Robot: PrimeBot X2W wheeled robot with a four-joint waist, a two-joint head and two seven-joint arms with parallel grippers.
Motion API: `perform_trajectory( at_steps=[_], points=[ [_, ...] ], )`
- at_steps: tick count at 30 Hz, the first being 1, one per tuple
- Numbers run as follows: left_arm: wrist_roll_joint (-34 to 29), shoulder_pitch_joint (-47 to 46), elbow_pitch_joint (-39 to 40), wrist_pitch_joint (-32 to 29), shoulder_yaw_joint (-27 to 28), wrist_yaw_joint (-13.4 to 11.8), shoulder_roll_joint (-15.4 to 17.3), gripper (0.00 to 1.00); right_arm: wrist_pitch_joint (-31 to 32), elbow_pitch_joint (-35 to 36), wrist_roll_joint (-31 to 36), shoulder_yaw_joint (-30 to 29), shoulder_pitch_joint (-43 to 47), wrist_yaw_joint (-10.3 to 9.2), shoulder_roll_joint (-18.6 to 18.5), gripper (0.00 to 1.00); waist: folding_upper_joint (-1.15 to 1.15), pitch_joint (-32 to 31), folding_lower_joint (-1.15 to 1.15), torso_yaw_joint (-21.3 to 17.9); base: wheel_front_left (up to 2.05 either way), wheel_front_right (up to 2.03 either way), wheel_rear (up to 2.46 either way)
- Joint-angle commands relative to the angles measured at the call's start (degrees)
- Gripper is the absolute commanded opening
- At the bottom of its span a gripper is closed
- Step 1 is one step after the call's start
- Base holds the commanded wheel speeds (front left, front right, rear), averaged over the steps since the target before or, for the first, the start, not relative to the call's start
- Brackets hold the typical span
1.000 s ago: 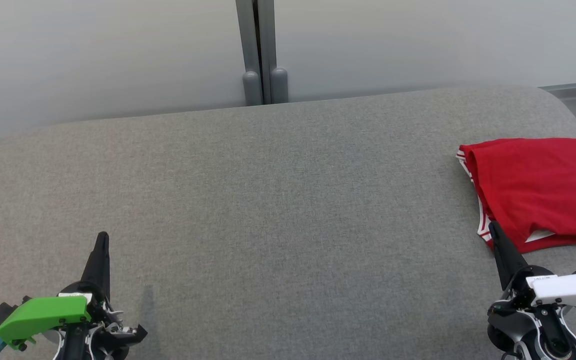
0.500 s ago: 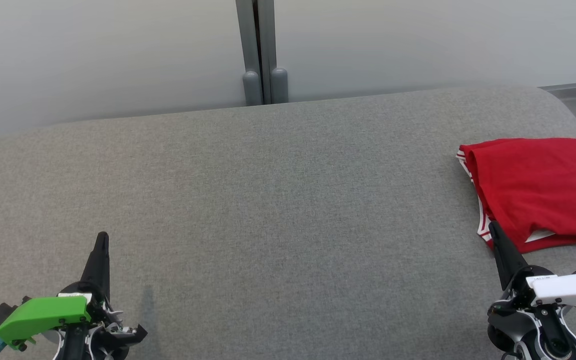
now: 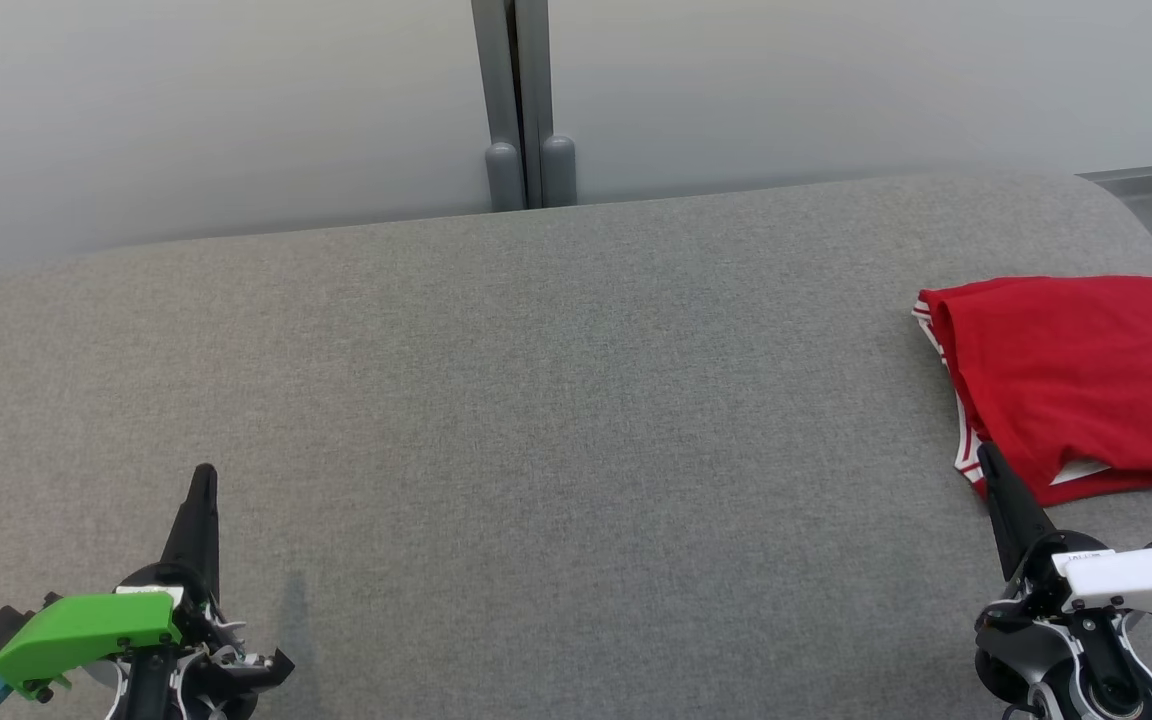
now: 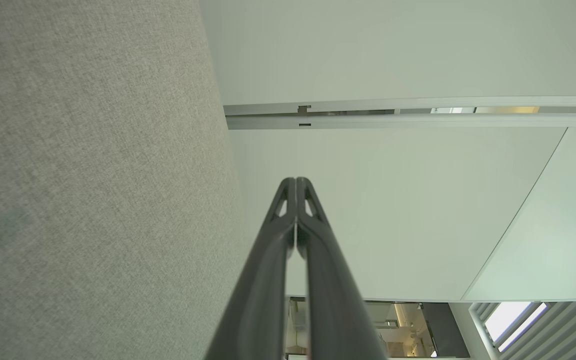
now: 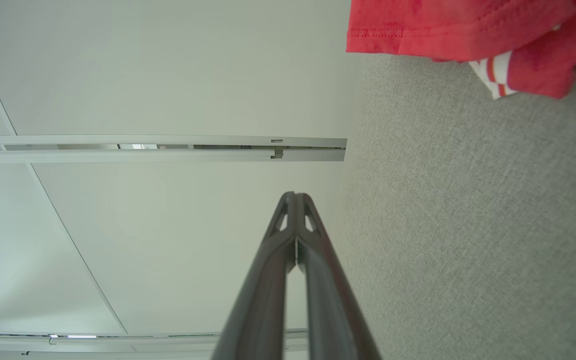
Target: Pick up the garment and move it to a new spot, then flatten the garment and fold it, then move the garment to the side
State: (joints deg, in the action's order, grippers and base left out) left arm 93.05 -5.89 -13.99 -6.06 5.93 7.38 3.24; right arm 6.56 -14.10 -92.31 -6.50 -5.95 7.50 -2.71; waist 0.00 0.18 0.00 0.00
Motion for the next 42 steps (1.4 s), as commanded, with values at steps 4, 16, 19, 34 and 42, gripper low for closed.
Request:
perform_trajectory(
  at_steps=[4,16,19,34,42],
  points=[
    [-0.36,-0.68,-0.09,-0.3,0.27,0.23,0.1,0.0,0.15,0.23,-0.2,-0.12,-0.5,-0.02,-0.32,0.0,0.0,0.0,0.0,0.0,0.0,0.0,0.0],
    [-0.48,-0.69,-0.1,-0.3,0.36,0.23,0.03,0.0,0.15,0.23,-0.2,-0.12,-0.5,-0.02,-0.32,0.0,0.0,0.0,0.0,0.0,0.0,0.0,0.0],
    [-0.51,-0.69,-0.1,-0.32,0.38,0.23,0.01,0.0,0.15,0.23,-0.2,-0.12,-0.5,-0.02,-0.32,0.0,0.0,0.0,0.0,0.0,0.0,0.0,0.0],
    [-0.52,-0.7,-0.09,-0.38,0.47,0.22,-0.06,0.0,0.14,0.23,-0.2,-0.11,-0.5,-0.02,-0.32,0.0,0.0,0.0,0.0,0.0,0.0,0.0,0.0],
    [-0.54,-0.71,-0.1,-0.38,0.51,0.23,-0.09,0.0,0.14,0.23,-0.2,-0.11,-0.5,-0.02,-0.32,0.0,0.0,0.0,0.0,0.0,0.0,0.0,0.0]
  ],
)
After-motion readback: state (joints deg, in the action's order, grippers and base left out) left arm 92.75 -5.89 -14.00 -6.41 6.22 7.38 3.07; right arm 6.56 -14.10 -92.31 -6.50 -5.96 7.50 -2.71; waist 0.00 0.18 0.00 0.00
